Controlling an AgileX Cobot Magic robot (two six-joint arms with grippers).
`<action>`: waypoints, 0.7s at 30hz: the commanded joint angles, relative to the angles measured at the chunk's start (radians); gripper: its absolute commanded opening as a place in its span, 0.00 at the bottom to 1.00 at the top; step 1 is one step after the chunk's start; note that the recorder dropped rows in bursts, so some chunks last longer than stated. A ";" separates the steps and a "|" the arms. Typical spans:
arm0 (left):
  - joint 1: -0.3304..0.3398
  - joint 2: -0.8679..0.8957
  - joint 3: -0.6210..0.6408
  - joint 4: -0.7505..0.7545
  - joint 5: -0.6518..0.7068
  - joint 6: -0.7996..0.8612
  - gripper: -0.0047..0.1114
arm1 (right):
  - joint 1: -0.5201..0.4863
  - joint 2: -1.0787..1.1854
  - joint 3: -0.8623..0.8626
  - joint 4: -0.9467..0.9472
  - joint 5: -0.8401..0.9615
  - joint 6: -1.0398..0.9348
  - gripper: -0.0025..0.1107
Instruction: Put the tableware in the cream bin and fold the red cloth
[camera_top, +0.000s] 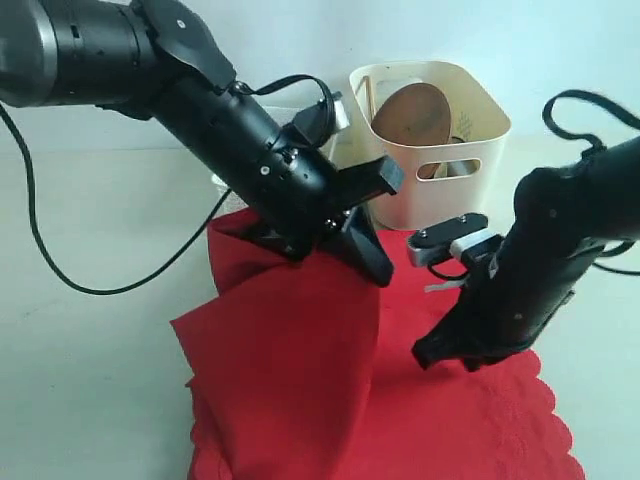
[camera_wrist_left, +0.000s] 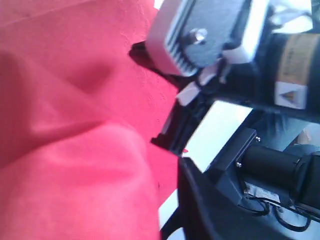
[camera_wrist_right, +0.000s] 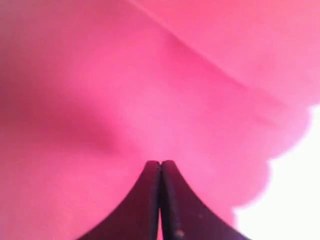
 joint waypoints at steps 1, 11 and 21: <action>-0.050 0.006 -0.010 -0.086 -0.097 0.154 0.53 | 0.001 -0.155 -0.100 -0.401 0.332 0.287 0.02; -0.347 0.139 -0.064 0.276 -0.357 0.301 0.72 | -0.043 -0.272 -0.146 -0.564 0.473 0.305 0.02; -0.396 0.173 -0.259 0.741 -0.226 -0.090 0.81 | -0.080 -0.272 -0.146 -0.509 0.419 0.302 0.02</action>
